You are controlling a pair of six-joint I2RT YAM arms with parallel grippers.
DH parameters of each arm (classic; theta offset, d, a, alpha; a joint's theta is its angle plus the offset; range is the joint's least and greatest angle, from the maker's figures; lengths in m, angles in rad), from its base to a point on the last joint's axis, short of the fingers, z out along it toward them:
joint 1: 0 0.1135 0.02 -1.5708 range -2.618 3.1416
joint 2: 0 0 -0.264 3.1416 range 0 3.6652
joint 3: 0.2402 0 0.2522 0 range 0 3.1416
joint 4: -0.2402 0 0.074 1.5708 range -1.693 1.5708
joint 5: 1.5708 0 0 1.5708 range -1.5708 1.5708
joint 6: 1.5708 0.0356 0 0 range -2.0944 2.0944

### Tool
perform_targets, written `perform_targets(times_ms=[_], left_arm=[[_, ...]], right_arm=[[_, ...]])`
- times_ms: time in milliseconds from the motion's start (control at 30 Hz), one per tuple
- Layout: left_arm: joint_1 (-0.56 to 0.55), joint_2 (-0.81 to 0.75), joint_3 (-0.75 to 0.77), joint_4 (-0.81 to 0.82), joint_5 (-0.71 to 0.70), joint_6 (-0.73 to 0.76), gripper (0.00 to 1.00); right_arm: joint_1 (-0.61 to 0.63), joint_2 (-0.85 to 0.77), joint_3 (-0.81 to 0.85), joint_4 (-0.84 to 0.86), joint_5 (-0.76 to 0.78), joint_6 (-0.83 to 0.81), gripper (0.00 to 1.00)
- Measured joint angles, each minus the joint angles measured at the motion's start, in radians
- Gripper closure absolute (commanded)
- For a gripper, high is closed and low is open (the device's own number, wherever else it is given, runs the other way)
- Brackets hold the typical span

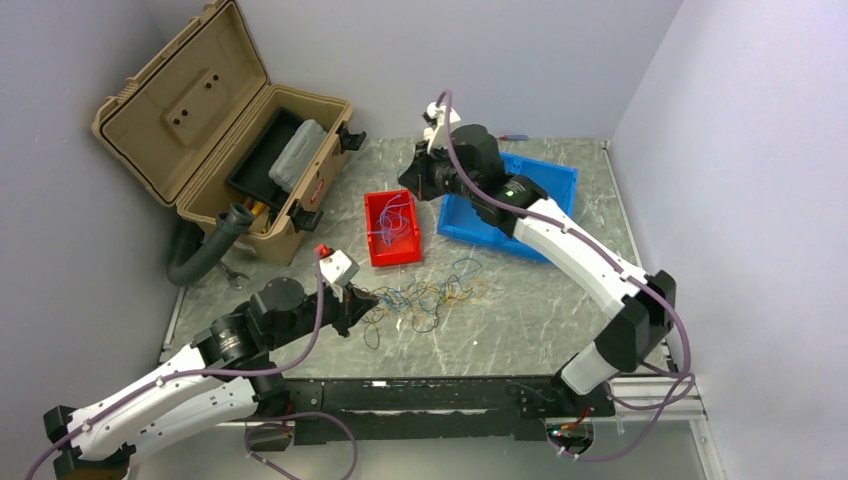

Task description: Untangle the cables

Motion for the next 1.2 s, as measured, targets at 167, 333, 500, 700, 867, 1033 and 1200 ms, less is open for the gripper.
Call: perform_targets(times_ms=[167,333,500,700,867,1033,1200], left_arm=[[0.0,-0.032,0.0,-0.016,-0.038,-0.016,1.0],[0.0,-0.031,0.0,-0.035,-0.071,-0.032,1.0],[0.0,-0.031,0.0,-0.036,-0.074,-0.035,1.0],[0.0,-0.031,0.0,-0.037,-0.074,-0.038,1.0],[0.0,-0.031,0.0,-0.048,-0.072,-0.038,1.0],[0.0,-0.036,0.0,-0.06,-0.072,-0.039,1.0],[0.0,-0.034,0.001,-0.077,-0.073,-0.038,1.0]], right_arm=[[0.011,0.089,0.015,0.001,0.003,-0.01,1.0],[0.01,0.173,0.018,0.014,0.025,-0.035,1.0],[0.01,0.275,0.051,0.031,0.066,-0.07,1.0],[0.011,0.395,0.075,0.07,0.092,-0.094,1.0],[0.017,0.489,0.075,0.097,0.081,-0.09,0.97],[0.026,0.561,0.075,0.083,0.064,-0.072,0.41],[0.03,0.518,0.058,0.079,0.05,-0.067,0.28]])
